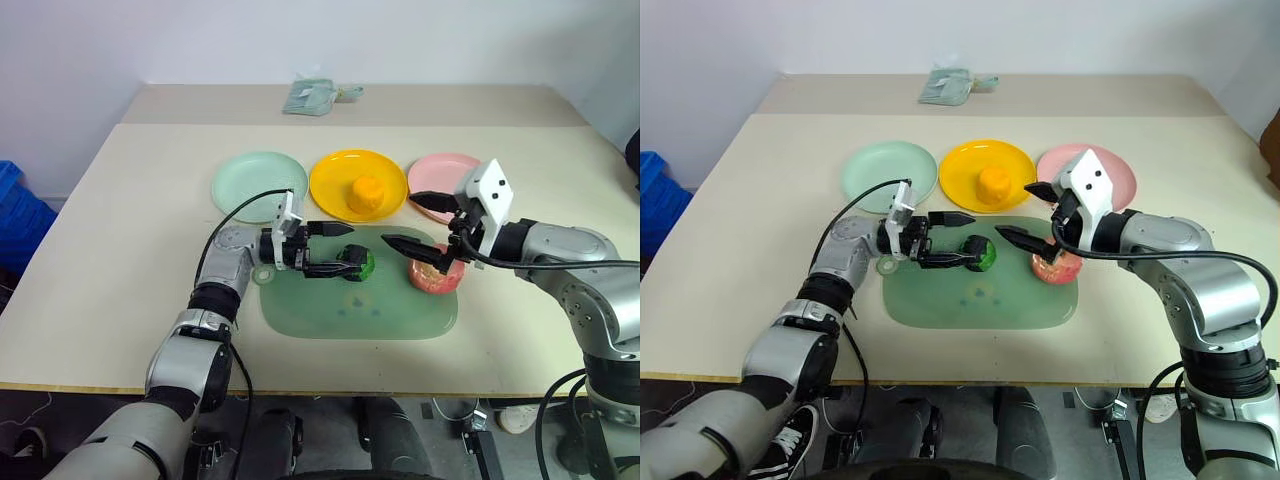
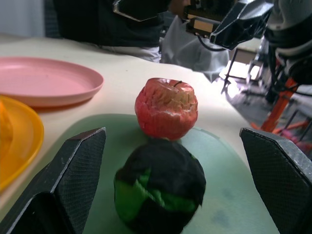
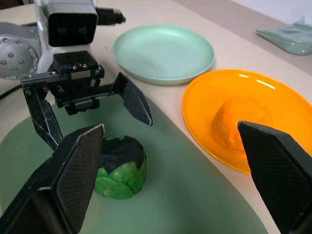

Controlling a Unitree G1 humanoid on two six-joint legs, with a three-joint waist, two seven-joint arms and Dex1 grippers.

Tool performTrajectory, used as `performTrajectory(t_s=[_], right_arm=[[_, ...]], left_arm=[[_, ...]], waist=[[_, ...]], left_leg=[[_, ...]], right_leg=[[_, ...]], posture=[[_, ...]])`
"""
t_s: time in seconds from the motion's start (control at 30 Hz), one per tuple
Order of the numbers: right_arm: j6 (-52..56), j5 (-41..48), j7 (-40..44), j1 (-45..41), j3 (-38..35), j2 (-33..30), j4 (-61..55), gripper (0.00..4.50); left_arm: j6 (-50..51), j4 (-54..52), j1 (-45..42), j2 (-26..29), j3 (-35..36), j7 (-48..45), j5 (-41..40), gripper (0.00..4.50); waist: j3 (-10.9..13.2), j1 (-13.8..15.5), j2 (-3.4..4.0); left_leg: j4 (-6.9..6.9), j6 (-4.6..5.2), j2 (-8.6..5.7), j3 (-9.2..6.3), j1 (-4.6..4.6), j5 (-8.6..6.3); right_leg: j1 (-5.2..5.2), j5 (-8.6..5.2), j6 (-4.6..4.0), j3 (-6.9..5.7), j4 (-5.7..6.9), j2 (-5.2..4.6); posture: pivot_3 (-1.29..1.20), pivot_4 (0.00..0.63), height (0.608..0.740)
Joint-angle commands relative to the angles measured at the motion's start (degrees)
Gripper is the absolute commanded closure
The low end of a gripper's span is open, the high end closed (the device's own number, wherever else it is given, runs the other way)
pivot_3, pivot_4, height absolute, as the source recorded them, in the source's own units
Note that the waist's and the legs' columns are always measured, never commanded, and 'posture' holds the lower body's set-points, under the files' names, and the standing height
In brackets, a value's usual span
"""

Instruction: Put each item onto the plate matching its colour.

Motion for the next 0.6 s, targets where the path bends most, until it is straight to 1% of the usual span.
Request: performTrajectory(t_s=[0.03, 0.17, 0.43, 0.53, 0.6], right_arm=[[-1.1, 0.0, 0.1, -0.7, -1.1, -0.7, -1.1, 0.0], [-1.1, -0.2, -0.4, -0.3, -1.4, -0.8, -1.7, 0.0], [-1.0, -0.1, -0.6, -0.1, -1.7, -1.2, -2.1, 0.0], [-1.0, -0.1, -0.7, -0.3, -1.7, -1.3, -2.2, 0.0], [-1.2, -0.3, -0.7, -0.3, -1.6, -1.4, -2.2, 0.0]], left_arm=[[-6.3, 0.2, 0.4, -0.1, -2.3, 2.1, 3.1, 0.02], [-10.1, 3.1, -0.1, -0.9, -3.4, 5.3, 5.1, 0.02], [-12.3, 6.2, -0.2, -1.4, -5.0, 6.6, 6.8, 0.02], [-13.8, 6.7, -0.1, -1.3, -5.2, 7.9, 7.6, 0.82], [-14.3, 7.2, -0.3, -1.6, -4.8, 9.5, 7.7, 0.82]], waist=[[0.0, 0.0, 0.0], [0.0, 0.0, 0.0], [0.0, 0.0, 0.0], [0.0, 0.0, 0.0], [0.0, 0.0, 0.0]], left_leg=[[0.0, 0.01, 0.0, 0.0, 0.0, -0.01], [0.0, 0.06, 0.0, -0.01, 0.0, -0.03], [0.0, 0.25, 0.0, 0.0, -0.01, -0.14], [0.0, 0.25, 0.0, 0.0, -0.01, -0.14], [0.0, 0.25, 0.0, 0.0, 0.0, -0.14]], right_leg=[[0.0, 0.0, 0.0, 0.0, 0.0, 0.0], [0.0, 0.0, 0.0, 0.0, 0.0, 0.01], [-0.01, 0.0, 0.0, 0.0, 0.0, 0.01], [0.0, 0.0, 0.0, 0.0, 0.0, 0.01], [0.0, 0.0, 0.0, 0.0, 0.0, 0.01]], posture=[[0.0, 0.15, 0.74], [0.0, 0.15, 0.74], [0.0, 0.15, 0.74], [0.0, 0.15, 0.74], [0.0, 0.15, 0.74]])
